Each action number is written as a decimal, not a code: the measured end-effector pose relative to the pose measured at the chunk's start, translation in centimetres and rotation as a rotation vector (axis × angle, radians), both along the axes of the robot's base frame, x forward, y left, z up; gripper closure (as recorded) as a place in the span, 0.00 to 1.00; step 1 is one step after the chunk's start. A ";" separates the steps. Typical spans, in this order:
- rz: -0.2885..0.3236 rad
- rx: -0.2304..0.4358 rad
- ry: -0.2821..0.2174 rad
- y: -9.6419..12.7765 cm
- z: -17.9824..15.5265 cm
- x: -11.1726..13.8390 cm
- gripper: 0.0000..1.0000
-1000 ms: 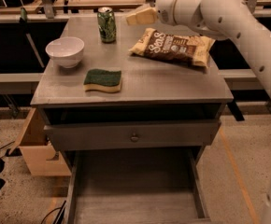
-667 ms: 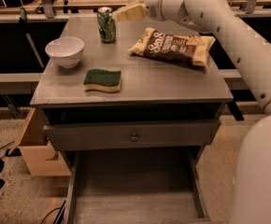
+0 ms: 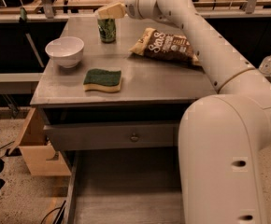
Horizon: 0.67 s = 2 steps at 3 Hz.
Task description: Place green can into middle drawer
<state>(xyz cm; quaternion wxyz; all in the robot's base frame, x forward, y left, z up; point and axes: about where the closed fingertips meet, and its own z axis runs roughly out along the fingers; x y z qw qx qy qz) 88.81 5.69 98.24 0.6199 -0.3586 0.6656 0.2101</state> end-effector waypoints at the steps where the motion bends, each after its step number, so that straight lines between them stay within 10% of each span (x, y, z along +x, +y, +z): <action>1: 0.008 0.017 0.023 1.6 -1.0 1.5 0.00; 2: 0.010 0.028 0.046 2.8 -2.3 2.8 0.00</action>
Offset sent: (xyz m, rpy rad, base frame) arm 0.0517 0.0341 -0.0328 0.0399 0.0699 0.0026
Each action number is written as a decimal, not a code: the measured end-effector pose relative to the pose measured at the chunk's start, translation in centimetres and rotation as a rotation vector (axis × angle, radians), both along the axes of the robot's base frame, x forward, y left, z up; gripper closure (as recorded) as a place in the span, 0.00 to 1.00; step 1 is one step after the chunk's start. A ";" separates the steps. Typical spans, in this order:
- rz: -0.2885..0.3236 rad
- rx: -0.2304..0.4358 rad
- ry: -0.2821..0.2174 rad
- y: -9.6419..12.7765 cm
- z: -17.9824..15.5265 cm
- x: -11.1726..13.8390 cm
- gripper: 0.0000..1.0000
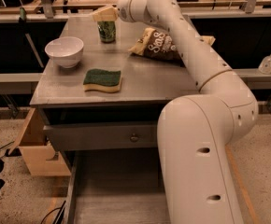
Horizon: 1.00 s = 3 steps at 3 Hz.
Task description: Place green can into middle drawer
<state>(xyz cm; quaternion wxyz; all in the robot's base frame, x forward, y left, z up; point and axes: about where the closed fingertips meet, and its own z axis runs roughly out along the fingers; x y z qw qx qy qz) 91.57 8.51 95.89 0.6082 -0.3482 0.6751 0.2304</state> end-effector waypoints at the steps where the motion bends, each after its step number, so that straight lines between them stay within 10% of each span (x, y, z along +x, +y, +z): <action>1: 0.004 0.005 0.025 0.8 -1.5 0.8 0.00; 3: 0.019 0.018 0.056 2.0 -3.4 1.3 0.15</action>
Offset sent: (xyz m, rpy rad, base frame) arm 0.0226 0.0185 -0.0438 0.0341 0.0782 0.0198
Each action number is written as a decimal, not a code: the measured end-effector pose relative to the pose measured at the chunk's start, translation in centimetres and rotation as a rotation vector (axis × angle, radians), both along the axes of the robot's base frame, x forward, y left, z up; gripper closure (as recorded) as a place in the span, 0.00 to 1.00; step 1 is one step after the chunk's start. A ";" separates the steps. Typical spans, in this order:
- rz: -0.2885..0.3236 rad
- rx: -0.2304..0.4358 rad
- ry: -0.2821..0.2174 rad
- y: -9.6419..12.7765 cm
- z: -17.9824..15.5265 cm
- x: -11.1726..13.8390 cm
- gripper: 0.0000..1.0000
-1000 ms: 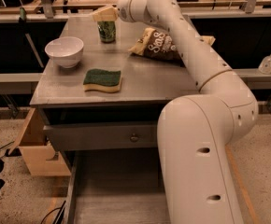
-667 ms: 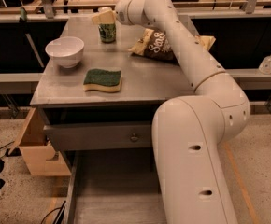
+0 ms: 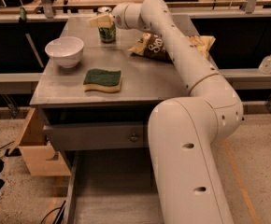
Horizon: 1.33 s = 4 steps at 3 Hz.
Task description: Place green can into middle drawer
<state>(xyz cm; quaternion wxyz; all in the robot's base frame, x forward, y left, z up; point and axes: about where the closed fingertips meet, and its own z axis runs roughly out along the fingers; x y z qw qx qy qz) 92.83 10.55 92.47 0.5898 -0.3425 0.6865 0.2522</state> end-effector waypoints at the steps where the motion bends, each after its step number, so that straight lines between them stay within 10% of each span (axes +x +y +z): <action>1: 0.004 0.000 0.003 0.3 -0.2 0.0 0.39; 4: 0.015 -0.001 0.010 1.3 -0.8 -0.1 1.00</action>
Offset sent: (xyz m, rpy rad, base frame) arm -0.0001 0.0026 -0.0016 -0.0002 0.0020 0.0030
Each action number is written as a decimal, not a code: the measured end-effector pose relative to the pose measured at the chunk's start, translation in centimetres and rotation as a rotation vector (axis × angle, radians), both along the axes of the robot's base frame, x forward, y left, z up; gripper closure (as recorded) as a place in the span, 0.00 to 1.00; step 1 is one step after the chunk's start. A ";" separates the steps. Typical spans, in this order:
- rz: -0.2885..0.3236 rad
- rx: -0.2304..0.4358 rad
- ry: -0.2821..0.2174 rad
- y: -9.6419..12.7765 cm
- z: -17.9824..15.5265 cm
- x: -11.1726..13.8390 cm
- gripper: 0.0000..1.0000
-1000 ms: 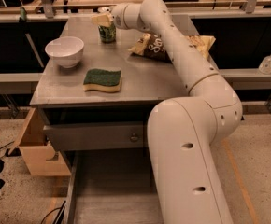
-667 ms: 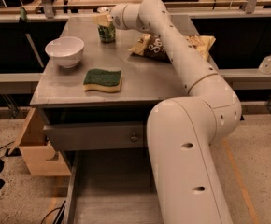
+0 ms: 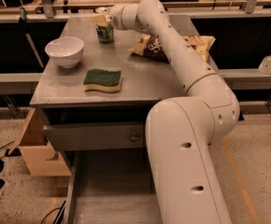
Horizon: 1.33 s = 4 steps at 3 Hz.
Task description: Place green can into middle drawer
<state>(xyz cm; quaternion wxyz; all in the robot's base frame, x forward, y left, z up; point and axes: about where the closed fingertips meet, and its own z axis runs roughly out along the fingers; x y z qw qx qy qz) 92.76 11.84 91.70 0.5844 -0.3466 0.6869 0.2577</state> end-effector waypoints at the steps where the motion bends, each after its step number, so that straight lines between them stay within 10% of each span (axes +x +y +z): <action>1: 0.001 -0.001 -0.006 -0.2 0.5 -0.2 1.00; 4: -0.063 -0.005 -0.288 -10.5 19.6 -13.2 1.00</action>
Offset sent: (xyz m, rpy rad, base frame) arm -0.0730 -0.0527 0.1326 -0.0286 -0.1773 0.0328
